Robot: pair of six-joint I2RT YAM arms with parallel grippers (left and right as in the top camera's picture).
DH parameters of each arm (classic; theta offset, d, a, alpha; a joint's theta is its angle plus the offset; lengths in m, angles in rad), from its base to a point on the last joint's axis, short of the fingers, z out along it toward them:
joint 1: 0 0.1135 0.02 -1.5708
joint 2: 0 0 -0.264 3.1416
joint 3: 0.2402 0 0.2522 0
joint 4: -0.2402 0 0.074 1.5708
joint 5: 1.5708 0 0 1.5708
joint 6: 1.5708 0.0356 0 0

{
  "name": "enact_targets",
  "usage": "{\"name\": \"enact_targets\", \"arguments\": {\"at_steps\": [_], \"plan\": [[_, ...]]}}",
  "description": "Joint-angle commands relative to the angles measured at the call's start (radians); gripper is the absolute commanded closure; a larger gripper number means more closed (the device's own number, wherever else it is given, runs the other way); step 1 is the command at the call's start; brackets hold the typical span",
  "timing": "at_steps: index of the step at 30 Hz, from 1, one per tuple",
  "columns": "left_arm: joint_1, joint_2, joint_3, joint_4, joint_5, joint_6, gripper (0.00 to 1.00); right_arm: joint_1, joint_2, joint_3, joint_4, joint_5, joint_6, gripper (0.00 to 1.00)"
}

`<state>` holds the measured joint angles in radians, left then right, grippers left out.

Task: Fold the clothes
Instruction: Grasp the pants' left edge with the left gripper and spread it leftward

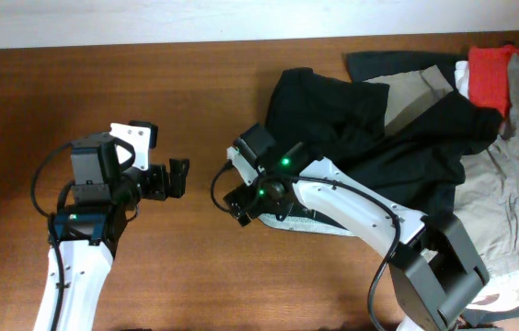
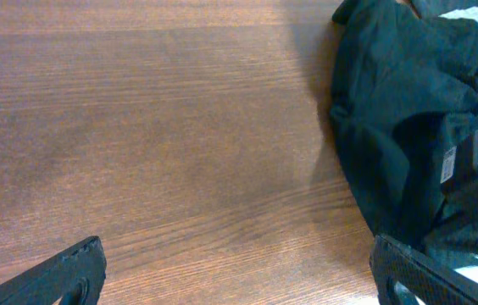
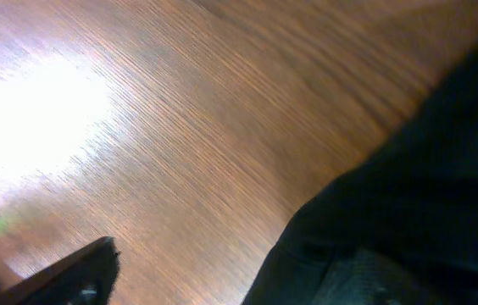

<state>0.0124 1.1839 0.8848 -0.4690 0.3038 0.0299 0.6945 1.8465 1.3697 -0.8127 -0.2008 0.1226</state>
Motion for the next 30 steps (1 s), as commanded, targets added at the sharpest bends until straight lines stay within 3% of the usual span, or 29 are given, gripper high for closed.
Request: {"name": "enact_targets", "arguments": {"at_steps": [1,6,11,15,18,22,24,25,28,29,30], "plan": [[-0.003,0.002,0.019,-0.018,0.027,0.008,0.01,-0.068,-0.005,0.011,-0.179,0.418,0.190,0.01],[-0.032,0.036,0.016,-0.048,0.104,0.008,0.01,-0.296,-0.018,0.013,-0.340,0.488,0.230,0.01],[-0.213,0.214,0.015,-0.043,0.105,-0.008,0.01,-0.399,-0.028,0.012,-0.398,0.398,0.181,0.01],[-0.291,0.348,0.015,0.071,0.273,-0.146,0.01,-0.475,-0.028,0.012,-0.375,0.292,0.170,0.01],[-0.349,0.459,0.015,0.164,0.297,-0.274,0.02,-0.505,-0.028,0.012,-0.377,0.275,0.170,0.01],[-0.433,0.569,0.015,0.267,0.329,-0.417,0.28,-0.507,-0.028,0.012,-0.373,0.275,0.170,0.01],[-0.464,0.598,0.015,0.288,0.325,-0.427,0.32,-0.507,-0.028,0.012,-0.374,0.275,0.170,0.01],[-0.475,0.609,0.015,0.299,0.325,-0.430,0.38,-0.507,-0.028,0.012,-0.375,0.275,0.170,0.01],[-0.488,0.632,0.016,0.336,0.324,-0.463,0.90,-0.507,-0.028,0.012,-0.377,0.275,0.170,0.01],[-0.488,0.633,0.016,0.343,0.309,-0.463,0.99,-0.507,-0.028,0.012,-0.378,0.275,0.170,0.01],[-0.487,0.633,0.016,0.350,0.299,-0.463,1.00,-0.507,-0.028,0.012,-0.377,0.275,0.170,0.01]]}}
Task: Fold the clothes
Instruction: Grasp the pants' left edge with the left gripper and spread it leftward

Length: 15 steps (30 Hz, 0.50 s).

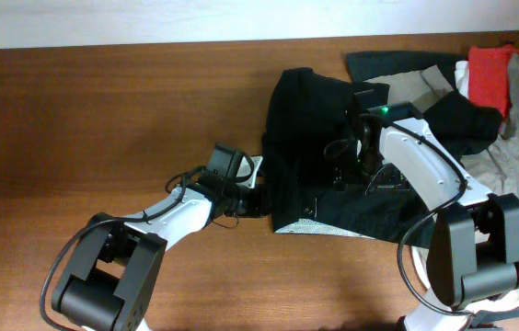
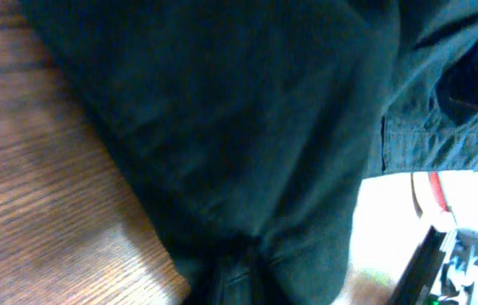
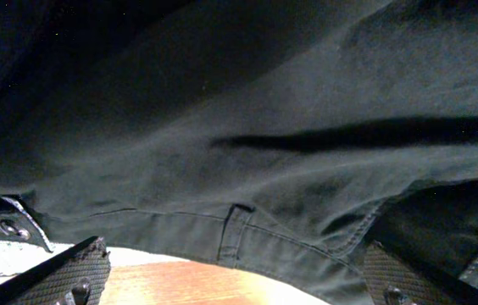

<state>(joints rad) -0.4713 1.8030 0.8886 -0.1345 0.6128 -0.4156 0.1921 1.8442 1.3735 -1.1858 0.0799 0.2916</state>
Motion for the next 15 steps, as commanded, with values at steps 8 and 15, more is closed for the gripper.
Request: {"name": "enact_targets", "arguments": {"at_steps": [8,15], "plan": [[0.282,-0.037,0.134,-0.197,-0.095,0.180,0.99,-0.003,-0.026,0.008,-0.004,-0.096,-0.053,0.02],[0.319,-0.042,0.142,-0.239,0.080,0.179,0.82,-0.004,-0.019,-0.064,0.053,-0.141,-0.100,0.01]]}}
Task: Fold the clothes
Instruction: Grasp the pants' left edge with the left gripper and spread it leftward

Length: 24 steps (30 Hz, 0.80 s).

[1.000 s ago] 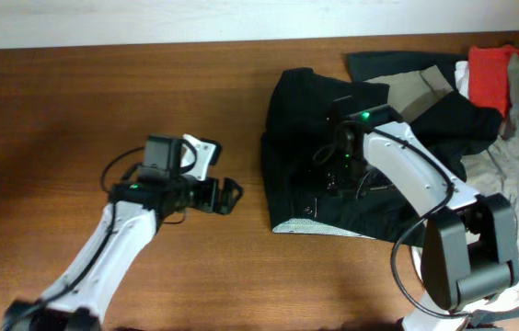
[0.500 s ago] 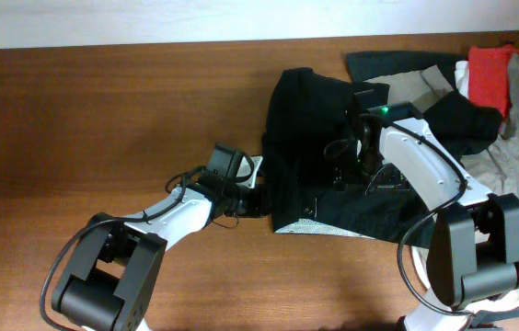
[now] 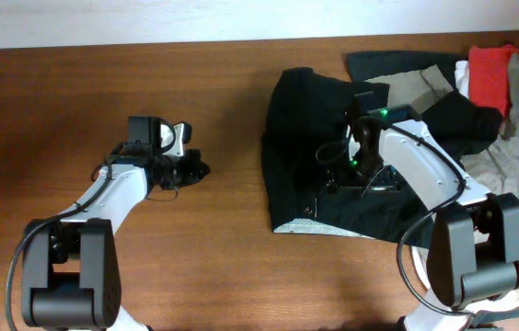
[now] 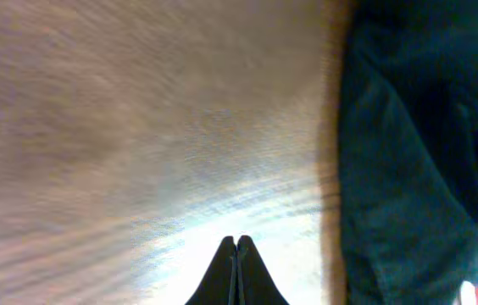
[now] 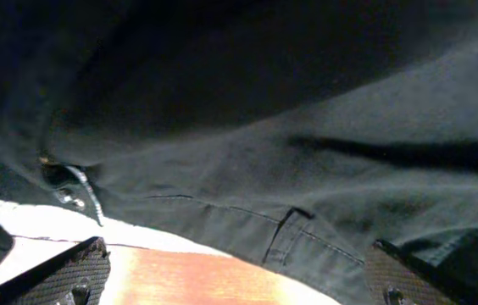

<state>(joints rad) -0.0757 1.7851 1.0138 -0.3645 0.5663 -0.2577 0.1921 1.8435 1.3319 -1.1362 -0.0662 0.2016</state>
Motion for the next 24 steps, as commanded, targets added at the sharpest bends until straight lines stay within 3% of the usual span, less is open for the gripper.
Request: {"name": "enact_targets", "arguments": {"at_steps": [1,2,3,5,8,9,10,11,14,19,21,22,24], "plan": [[-0.098,-0.024,0.016,-0.008,0.126,0.021,0.59,-0.003,-0.019,-0.023,0.003,0.017,-0.010,0.01],[-0.138,-0.024,0.016,-0.007,0.121,0.021,0.45,-0.003,-0.019,-0.023,0.004,0.022,-0.006,0.01],[-0.190,-0.024,0.016,-0.008,0.086,0.021,0.38,-0.004,-0.019,-0.023,0.004,0.023,-0.006,0.01],[-0.308,-0.011,0.016,0.009,-0.018,0.016,0.37,-0.003,-0.019,-0.023,0.003,0.022,-0.006,0.01],[-0.402,0.056,0.016,0.081,-0.017,-0.103,0.38,-0.004,-0.019,-0.023,0.002,0.022,-0.006,0.01],[-0.417,0.080,0.016,0.093,-0.017,-0.114,0.53,-0.004,-0.019,-0.023,0.002,0.022,-0.006,0.01],[-0.426,0.102,0.016,0.099,-0.017,-0.116,0.93,-0.004,-0.019,-0.023,0.003,0.022,-0.007,0.01],[-0.425,0.108,0.016,0.099,-0.018,-0.116,1.00,-0.004,-0.019,-0.023,0.007,0.022,-0.007,0.01],[-0.404,0.106,0.016,0.099,-0.082,-0.115,1.00,-0.003,-0.018,-0.024,0.036,0.001,-0.036,0.01],[-0.340,0.096,0.016,0.099,-0.052,-0.116,1.00,-0.003,-0.017,-0.088,0.156,-0.182,-0.099,0.04],[-0.346,0.096,0.016,0.103,0.042,-0.116,0.62,0.010,-0.003,-0.105,0.199,-0.222,-0.121,0.05],[-0.350,0.096,0.016,0.103,0.057,-0.116,0.55,0.018,0.005,-0.111,0.221,-0.217,-0.120,0.09],[-0.383,0.096,0.016,0.107,0.057,-0.116,0.32,0.032,0.028,-0.118,0.236,-0.156,-0.113,0.28]]}}
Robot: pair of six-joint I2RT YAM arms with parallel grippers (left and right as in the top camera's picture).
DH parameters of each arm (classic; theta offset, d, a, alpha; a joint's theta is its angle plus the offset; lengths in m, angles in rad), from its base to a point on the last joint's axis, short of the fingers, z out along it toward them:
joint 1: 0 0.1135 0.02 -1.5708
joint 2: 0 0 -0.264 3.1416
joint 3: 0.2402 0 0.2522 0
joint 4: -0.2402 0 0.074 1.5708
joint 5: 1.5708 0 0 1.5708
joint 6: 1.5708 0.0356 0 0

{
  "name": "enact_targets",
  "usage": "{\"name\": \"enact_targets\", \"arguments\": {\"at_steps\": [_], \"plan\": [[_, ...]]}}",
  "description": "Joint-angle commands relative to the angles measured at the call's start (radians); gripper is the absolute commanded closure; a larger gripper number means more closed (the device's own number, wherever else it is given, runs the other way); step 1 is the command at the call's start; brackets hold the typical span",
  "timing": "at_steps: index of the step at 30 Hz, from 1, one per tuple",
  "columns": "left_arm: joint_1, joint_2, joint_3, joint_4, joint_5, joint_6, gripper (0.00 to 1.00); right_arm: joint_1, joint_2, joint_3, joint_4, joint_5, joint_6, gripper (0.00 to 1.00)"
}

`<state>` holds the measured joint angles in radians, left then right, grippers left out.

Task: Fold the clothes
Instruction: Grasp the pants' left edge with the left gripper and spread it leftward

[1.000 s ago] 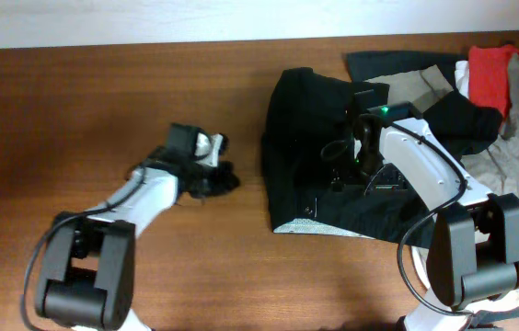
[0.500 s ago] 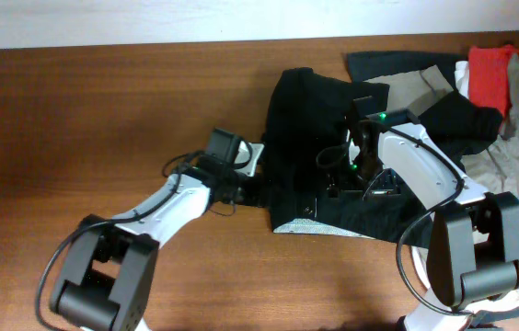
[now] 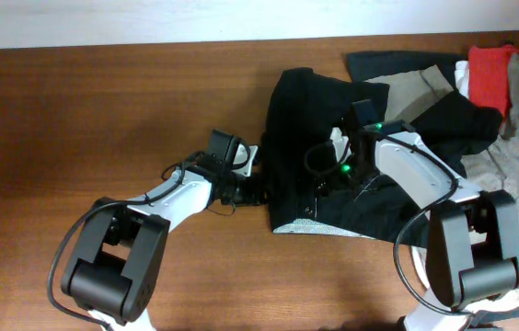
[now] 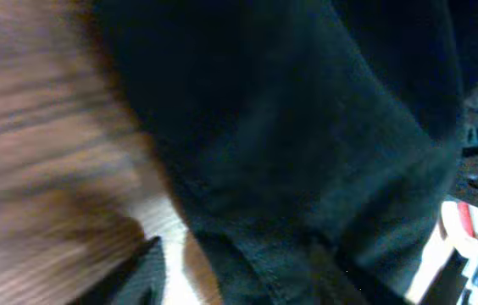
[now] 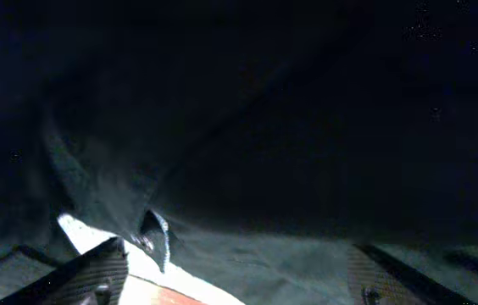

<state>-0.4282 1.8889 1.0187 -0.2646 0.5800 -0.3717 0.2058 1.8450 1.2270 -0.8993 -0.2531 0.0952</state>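
Note:
A crumpled black garment (image 3: 305, 110) lies right of the table's middle, a strip of light patterned lining (image 3: 307, 223) showing at its near edge. My left gripper (image 3: 248, 190) is at the garment's left edge. In the left wrist view, blurred, it stands open (image 4: 239, 280) with the dark hem (image 4: 247, 263) between its fingers. My right gripper (image 3: 328, 175) hangs over the garment's middle. It is wide open (image 5: 243, 275), with black cloth (image 5: 264, 127) filling that view and a metal snap (image 5: 144, 244) near its left finger.
More clothes are heaped at the right end: a red piece (image 3: 490, 74), khaki cloth (image 3: 517, 175) and something white (image 3: 517, 285) at the near corner. Bare brown table (image 3: 103, 110) stretches to the left of the garment.
My left gripper was shut and empty over bare wood at the left; now it is open at the black garment's left edge. My right gripper shifted slightly left over the garment, still open.
At first my left gripper stood open at the left and the right one was by the garment's left edge. Then the left was shut at that edge and the right open over the garment. The left was then away, shut and empty, and is now back, open.

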Motion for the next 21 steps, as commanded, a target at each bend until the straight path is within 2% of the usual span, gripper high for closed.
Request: {"name": "enact_targets", "arguments": {"at_steps": [1,3,5,7,8,9,10,12,16,17,19,21], "plan": [[-0.041,-0.008,0.011,0.009,0.032,-0.002,0.30,0.018,0.038,-0.014,-0.008,0.089,0.033,0.37],[-0.074,-0.006,0.011,0.009,-0.025,-0.002,0.29,0.016,0.048,-0.023,-0.016,0.146,0.060,0.56],[-0.094,-0.006,0.011,0.010,-0.028,-0.002,0.29,0.016,0.048,-0.029,-0.028,0.192,0.082,0.64],[-0.106,-0.006,0.011,0.010,-0.028,-0.002,0.29,0.016,0.048,-0.029,-0.034,0.232,0.101,0.66],[-0.111,-0.006,0.011,0.009,-0.037,-0.002,0.33,0.016,0.048,-0.029,-0.034,0.232,0.101,0.66],[-0.114,-0.006,0.011,0.006,-0.051,-0.002,0.48,0.016,0.048,-0.029,-0.035,0.232,0.101,0.66],[-0.114,-0.006,0.011,0.006,-0.054,-0.002,0.70,0.016,0.048,-0.029,-0.035,0.232,0.101,0.65],[-0.114,-0.006,0.011,0.005,-0.084,-0.002,0.99,0.016,0.048,-0.029,-0.035,0.232,0.101,0.66],[-0.057,-0.020,0.023,-0.007,-0.120,0.006,1.00,0.015,0.048,-0.029,-0.036,0.233,0.100,0.65],[-0.011,-0.039,0.037,-0.045,-0.162,0.016,1.00,0.015,0.048,-0.029,-0.036,0.232,0.101,0.66],[0.146,-0.101,0.108,-0.200,-0.341,0.129,1.00,0.008,0.048,-0.029,-0.037,0.232,0.101,0.66],[0.257,-0.125,0.159,-0.262,-0.404,0.135,1.00,-0.014,0.048,-0.029,-0.049,0.232,0.103,0.66]]}}
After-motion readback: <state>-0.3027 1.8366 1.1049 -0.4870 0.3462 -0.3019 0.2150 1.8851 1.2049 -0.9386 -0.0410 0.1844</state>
